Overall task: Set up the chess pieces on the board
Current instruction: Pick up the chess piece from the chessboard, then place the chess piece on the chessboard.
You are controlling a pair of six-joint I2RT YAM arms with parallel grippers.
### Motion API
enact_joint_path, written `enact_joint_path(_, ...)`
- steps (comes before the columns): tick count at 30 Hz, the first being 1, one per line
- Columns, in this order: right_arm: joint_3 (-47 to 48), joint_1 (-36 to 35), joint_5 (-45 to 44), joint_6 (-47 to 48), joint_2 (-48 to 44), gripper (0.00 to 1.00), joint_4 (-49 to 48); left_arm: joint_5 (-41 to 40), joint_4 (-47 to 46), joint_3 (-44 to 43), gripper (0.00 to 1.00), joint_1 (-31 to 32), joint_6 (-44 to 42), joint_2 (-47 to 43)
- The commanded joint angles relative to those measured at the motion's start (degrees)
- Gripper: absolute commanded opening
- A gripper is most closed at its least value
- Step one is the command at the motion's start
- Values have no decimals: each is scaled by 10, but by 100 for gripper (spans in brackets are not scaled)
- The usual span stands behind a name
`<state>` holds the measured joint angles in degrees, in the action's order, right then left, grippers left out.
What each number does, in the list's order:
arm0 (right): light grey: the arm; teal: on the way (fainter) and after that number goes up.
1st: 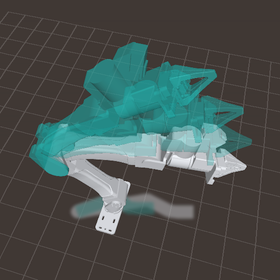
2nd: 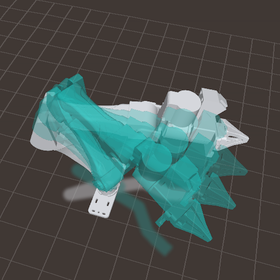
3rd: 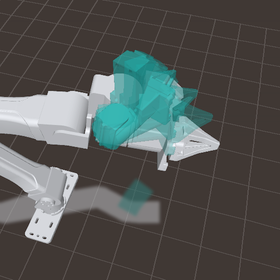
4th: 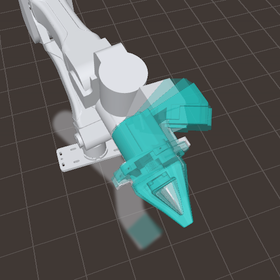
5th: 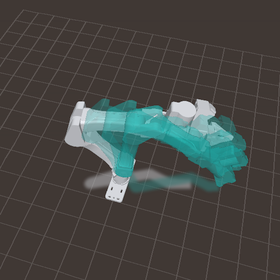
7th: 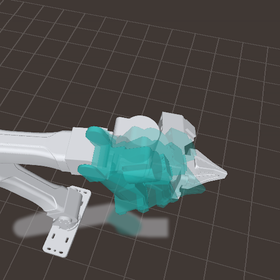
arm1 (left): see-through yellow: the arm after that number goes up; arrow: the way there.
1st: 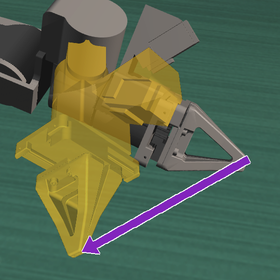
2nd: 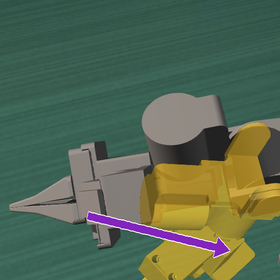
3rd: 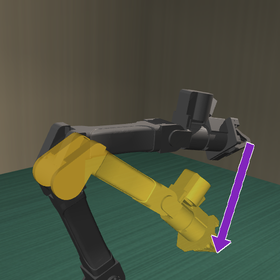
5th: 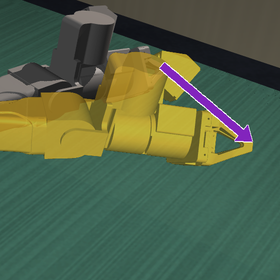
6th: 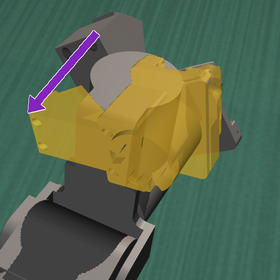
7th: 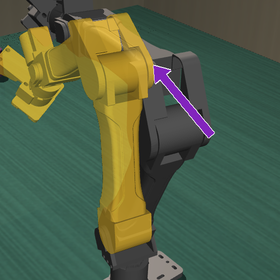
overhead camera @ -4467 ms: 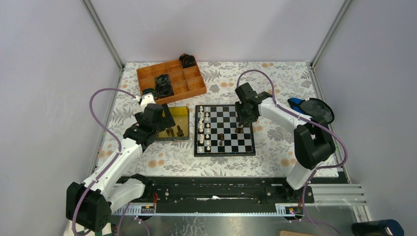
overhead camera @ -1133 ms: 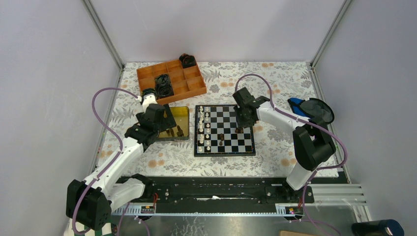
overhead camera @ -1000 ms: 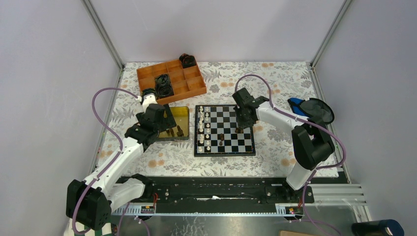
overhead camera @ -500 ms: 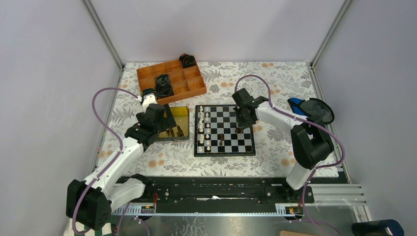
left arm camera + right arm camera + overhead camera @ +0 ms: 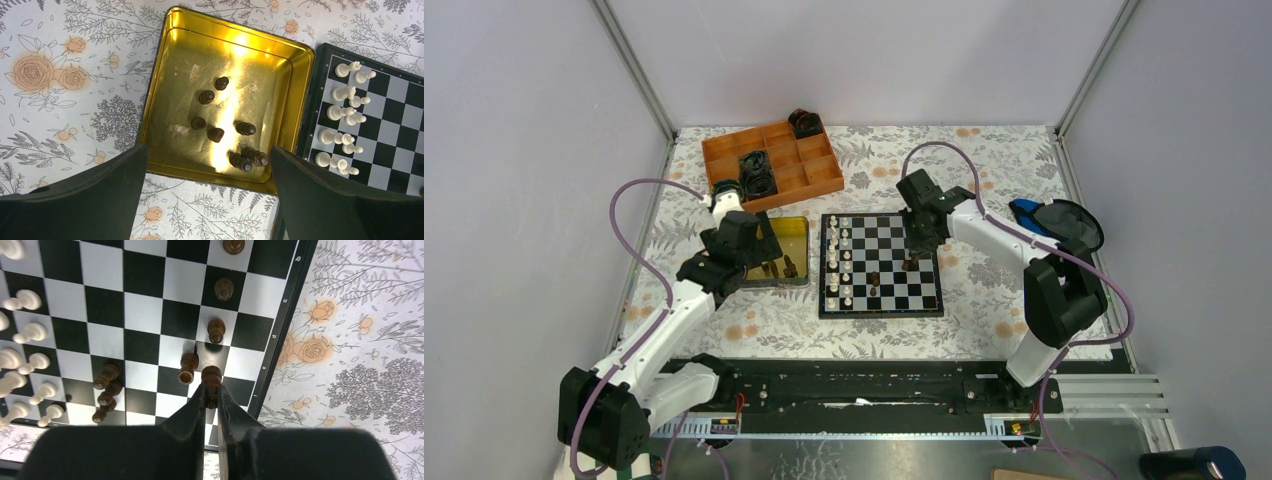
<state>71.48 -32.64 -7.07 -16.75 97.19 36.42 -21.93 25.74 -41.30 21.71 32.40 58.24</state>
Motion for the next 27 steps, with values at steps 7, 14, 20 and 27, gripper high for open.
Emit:
enact_joint_path(7, 113, 12, -57, 23, -7, 0, 37, -14, -15, 2, 99, 2, -5, -15)
enact_joint_path(14, 209, 55, -62, 47, 66, 0, 47, -16, -16, 2, 99, 3, -5, -18)
enact_joint_path(20, 289, 94, -47, 59, 151, 0, 67, -21, -14, 2, 99, 2, -6, -17)
enact_joint_path(27, 312, 110, -15, 58, 203, 0, 80, -23, -11, 1, 99, 3, -6, -13)
